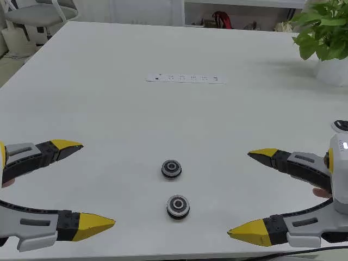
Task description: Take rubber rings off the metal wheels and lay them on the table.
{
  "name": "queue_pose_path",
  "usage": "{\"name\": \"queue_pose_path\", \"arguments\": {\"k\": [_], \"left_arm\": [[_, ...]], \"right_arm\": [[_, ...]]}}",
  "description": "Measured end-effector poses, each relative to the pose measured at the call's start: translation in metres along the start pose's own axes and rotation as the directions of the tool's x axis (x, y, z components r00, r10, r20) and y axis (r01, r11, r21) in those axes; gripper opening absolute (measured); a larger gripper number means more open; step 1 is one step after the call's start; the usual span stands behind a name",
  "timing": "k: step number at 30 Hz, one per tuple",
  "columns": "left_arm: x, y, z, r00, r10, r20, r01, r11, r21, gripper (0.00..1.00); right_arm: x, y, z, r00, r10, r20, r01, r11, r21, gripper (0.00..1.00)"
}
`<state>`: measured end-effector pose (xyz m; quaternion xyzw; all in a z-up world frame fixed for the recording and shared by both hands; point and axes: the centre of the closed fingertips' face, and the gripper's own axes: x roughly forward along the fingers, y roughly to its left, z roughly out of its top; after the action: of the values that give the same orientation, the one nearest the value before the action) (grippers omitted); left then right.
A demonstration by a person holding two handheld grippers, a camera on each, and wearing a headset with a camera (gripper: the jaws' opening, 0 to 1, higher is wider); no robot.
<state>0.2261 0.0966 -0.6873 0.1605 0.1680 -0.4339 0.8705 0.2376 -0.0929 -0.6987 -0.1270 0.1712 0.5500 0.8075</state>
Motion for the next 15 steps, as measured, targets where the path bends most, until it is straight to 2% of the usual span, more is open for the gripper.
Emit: {"name": "queue_pose_path", "arguments": {"k": [15], "left_arm": [[-0.0047, 0.002, 0.0038, 0.9998, 0.019, 0.003, -0.019, 1.0, -0.003, 0.87]], "right_arm": [[0.0011, 0.0018, 0.0015, 1.0, 0.002, 0.002, -0.002, 1.0, -0.006, 0.93]]}}
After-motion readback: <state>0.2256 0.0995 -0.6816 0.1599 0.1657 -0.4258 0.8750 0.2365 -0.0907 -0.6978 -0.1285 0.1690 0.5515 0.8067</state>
